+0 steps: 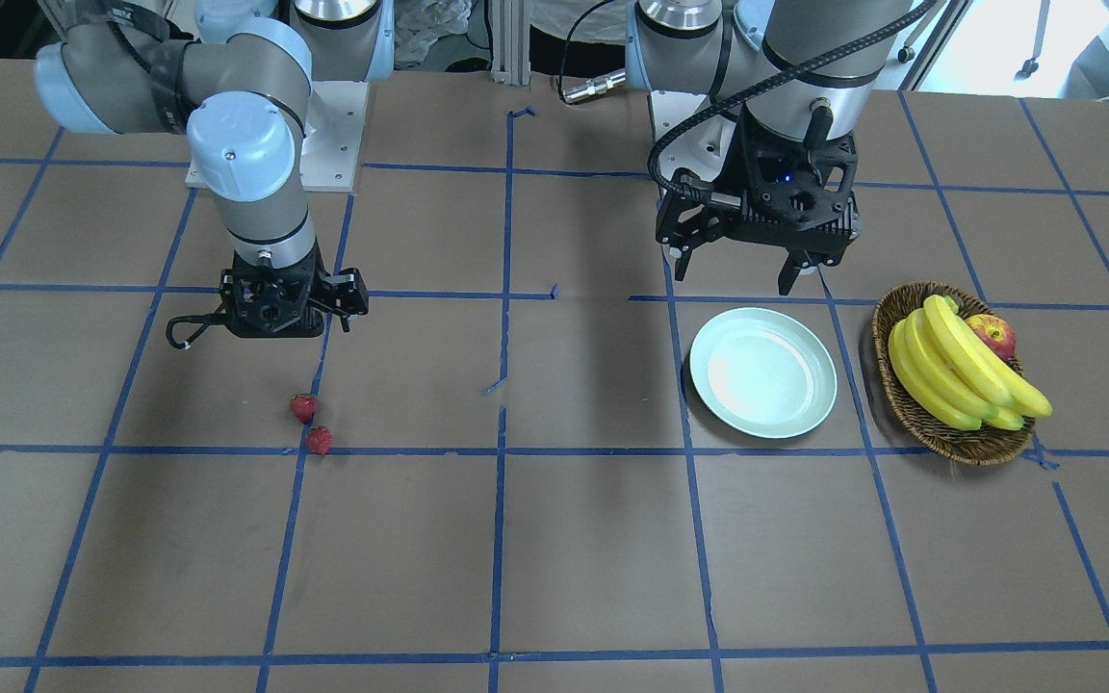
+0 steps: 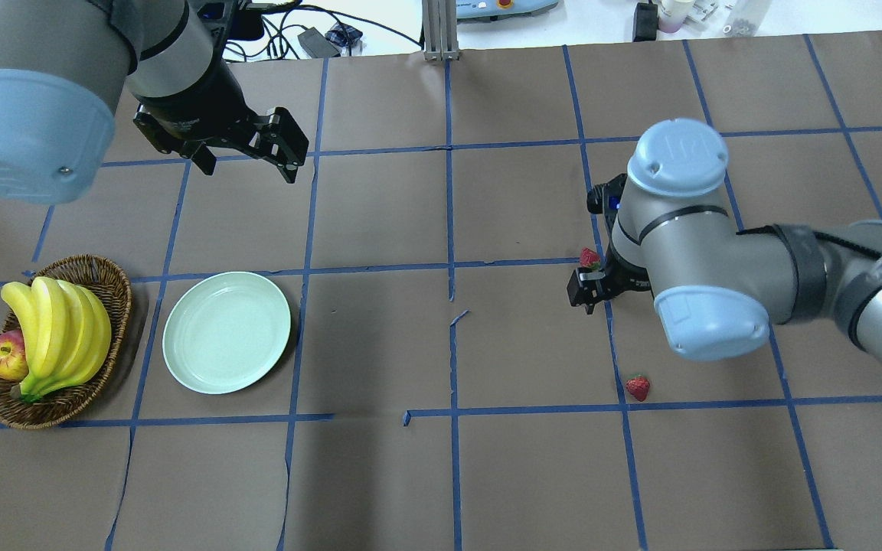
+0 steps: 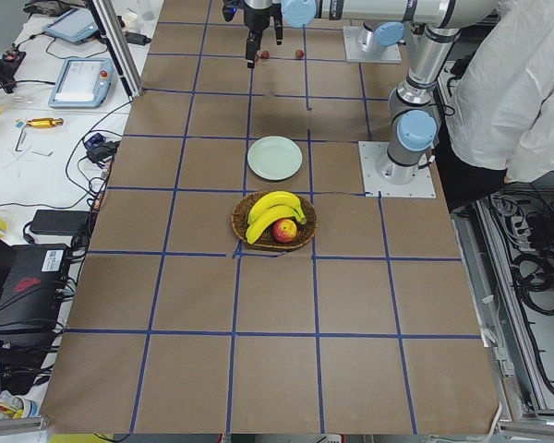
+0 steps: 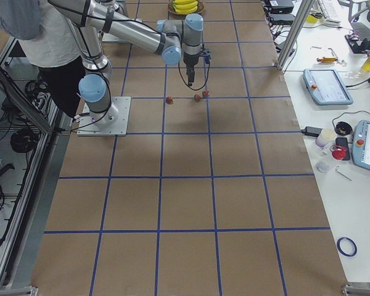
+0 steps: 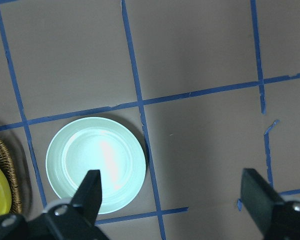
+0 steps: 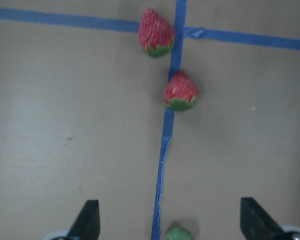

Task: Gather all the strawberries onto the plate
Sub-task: 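Lower the right gripper onto the strawberry nearest the robot and grasp it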

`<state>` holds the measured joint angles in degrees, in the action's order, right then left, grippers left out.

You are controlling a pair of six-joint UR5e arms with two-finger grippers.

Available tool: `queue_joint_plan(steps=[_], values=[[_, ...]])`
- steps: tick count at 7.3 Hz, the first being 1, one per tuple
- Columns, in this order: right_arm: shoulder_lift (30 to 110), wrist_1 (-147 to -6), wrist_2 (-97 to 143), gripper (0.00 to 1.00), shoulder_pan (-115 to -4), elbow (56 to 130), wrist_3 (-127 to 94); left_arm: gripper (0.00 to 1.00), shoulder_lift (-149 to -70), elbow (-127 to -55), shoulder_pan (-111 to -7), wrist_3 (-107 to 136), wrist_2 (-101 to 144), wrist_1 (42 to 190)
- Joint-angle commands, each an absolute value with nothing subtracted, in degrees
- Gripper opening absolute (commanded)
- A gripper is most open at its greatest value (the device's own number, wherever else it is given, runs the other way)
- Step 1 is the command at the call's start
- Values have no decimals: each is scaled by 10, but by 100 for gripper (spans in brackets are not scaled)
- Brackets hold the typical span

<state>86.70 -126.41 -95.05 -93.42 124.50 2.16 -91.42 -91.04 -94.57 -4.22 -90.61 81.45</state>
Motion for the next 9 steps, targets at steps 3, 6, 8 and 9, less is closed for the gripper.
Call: queue_joint_plan(steps=[3, 6, 8, 9], values=[[867, -1304, -969, 97, -926, 1349, 46, 100, -918, -925, -946, -42, -910, 810], [867, -1300, -970, 75, -906, 1368, 76, 100, -916, -928, -946, -42, -910, 809], [867, -1296, -972, 7, -904, 1364, 79, 100, -916, -927, -946, -42, -910, 809], [867, -1297, -972, 0, -903, 1364, 79, 100, -915, -927, -946, -42, -910, 809]])
